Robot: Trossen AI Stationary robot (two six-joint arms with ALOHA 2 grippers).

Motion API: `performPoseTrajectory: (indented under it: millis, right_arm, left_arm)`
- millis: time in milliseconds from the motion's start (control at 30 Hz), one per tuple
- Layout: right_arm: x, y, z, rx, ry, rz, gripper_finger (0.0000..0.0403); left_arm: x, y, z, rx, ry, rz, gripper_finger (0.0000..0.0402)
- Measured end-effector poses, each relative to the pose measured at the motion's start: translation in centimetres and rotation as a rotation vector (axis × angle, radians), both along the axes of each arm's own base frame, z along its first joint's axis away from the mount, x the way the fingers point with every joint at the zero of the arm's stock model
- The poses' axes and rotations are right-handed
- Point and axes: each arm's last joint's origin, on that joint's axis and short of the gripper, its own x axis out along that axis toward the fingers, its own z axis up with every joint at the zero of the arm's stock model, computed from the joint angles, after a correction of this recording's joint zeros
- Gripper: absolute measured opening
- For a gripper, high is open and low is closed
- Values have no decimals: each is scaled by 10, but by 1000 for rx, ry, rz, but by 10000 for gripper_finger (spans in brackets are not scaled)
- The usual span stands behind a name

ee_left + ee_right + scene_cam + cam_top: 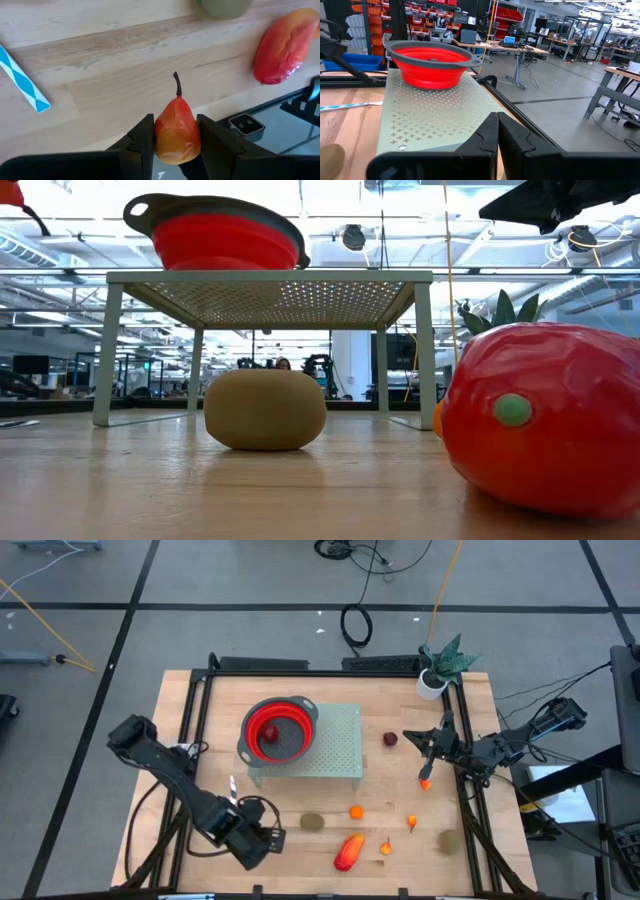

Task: Pick & Place Fruit
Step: Put the left peach into the strainer bowl on the shelf

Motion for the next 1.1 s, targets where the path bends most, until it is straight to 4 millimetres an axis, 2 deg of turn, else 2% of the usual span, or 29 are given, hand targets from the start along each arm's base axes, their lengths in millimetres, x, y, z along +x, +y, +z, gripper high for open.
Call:
performPoseTrajectory:
  millis: [267,800,1100]
  right_arm:
    - [0,0,0,0,0,0,0]
    - [0,0,0,0,1,0,0]
    - [0,0,0,0,1,0,0]
  left_arm:
    - [4,0,9,97,-156,-139,124]
    - [30,-18,37,513,-727,-799,124]
    - [38,-28,59,724,-1021,-963,124]
